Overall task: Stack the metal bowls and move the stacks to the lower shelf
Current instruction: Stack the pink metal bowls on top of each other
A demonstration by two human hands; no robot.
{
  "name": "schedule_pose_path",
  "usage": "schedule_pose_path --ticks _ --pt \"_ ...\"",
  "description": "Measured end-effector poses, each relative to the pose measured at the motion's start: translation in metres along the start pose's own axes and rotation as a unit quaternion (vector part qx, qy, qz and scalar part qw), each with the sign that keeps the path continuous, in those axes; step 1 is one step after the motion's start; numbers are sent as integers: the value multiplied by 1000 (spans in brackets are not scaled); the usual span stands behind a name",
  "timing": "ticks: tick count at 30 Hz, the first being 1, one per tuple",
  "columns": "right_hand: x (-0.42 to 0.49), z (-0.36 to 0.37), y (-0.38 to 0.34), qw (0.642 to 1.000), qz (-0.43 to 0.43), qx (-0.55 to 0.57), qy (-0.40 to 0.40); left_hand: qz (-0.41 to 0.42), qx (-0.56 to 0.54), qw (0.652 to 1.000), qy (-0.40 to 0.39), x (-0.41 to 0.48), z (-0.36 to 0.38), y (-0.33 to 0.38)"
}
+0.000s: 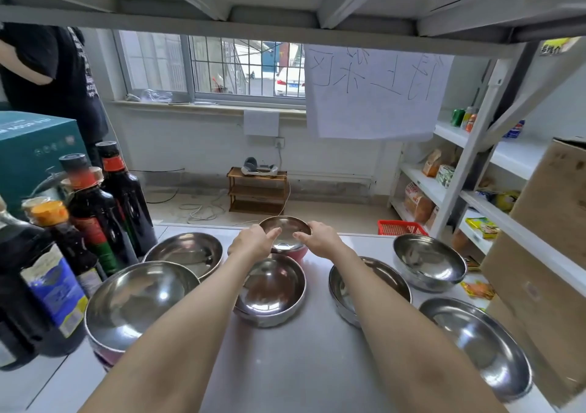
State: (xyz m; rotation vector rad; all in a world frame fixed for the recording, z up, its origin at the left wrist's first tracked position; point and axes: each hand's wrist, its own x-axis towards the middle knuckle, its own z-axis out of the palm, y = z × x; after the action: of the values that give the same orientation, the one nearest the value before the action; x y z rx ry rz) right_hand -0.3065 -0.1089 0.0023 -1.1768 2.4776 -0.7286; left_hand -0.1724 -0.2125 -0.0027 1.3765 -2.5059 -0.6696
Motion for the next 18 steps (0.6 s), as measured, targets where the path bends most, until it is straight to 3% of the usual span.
schedule_pose_path --ticks 10,18 --pt "-21 -27 -6 995 -41 20 93 17 -15 999 43 -12 -12 17" --pt "-55 -74 -35 983 -77 40 162 84 -38 991 98 -37 -62 38"
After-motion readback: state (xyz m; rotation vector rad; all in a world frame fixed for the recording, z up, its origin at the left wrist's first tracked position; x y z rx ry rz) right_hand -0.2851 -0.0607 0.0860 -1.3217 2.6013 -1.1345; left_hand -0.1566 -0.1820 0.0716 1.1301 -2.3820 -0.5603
